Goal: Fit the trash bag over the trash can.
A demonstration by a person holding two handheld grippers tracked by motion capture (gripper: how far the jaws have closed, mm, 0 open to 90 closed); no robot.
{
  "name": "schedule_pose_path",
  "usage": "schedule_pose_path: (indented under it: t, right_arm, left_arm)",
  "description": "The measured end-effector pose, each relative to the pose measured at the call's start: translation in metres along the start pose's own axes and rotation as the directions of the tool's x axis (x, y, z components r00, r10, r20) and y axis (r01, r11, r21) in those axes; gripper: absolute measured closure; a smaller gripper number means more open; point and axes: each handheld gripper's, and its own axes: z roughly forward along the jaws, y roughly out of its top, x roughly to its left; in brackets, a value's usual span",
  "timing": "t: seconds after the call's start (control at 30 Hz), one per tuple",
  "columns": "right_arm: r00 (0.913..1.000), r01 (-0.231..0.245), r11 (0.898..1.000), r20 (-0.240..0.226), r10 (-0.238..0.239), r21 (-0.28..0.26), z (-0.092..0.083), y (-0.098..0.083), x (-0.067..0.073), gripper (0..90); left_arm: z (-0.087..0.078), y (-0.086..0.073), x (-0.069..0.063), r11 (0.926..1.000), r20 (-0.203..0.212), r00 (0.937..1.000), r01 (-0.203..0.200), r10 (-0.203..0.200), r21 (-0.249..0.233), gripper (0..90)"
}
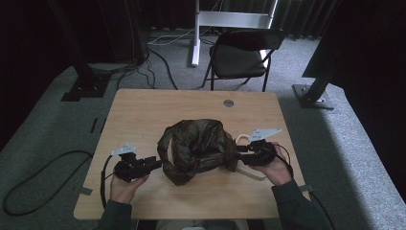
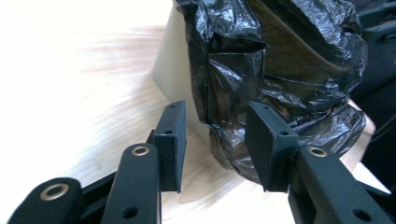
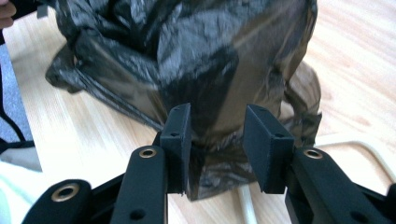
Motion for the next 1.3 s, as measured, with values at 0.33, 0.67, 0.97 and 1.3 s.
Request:
schedule_pose_path:
  t: [0.33,0.67,0.97,1.3]
  right_arm:
    - [0.9998,0.015,0.999,-0.011,-0.016,-0.049,0.002,0.021,0.007,60.0]
    - [0.9987,0.036,0.998,-0.034,-0.038,-0.057,0.014,0.036,0.016,57.5]
    - [0.9989,0.042,0.999,-0.020,-0.043,-0.033,0.024,0.037,0.016,59.1]
    - [0.9989,0.047,0.999,0.006,-0.047,-0.016,0.027,0.036,0.015,69.1]
  left_arm:
    - [-0.008,0.021,-0.032,0.9951,0.051,0.9943,-0.092,0.094,-0.036,58.4]
    - [0.014,0.040,-0.060,0.9905,0.090,0.9864,-0.136,0.137,-0.017,55.1]
    - [0.032,0.044,-0.066,0.9915,0.028,0.9911,-0.130,0.130,0.002,54.6]
    - [0.031,0.045,-0.061,0.9910,0.003,0.9911,-0.133,0.133,-0.017,84.0]
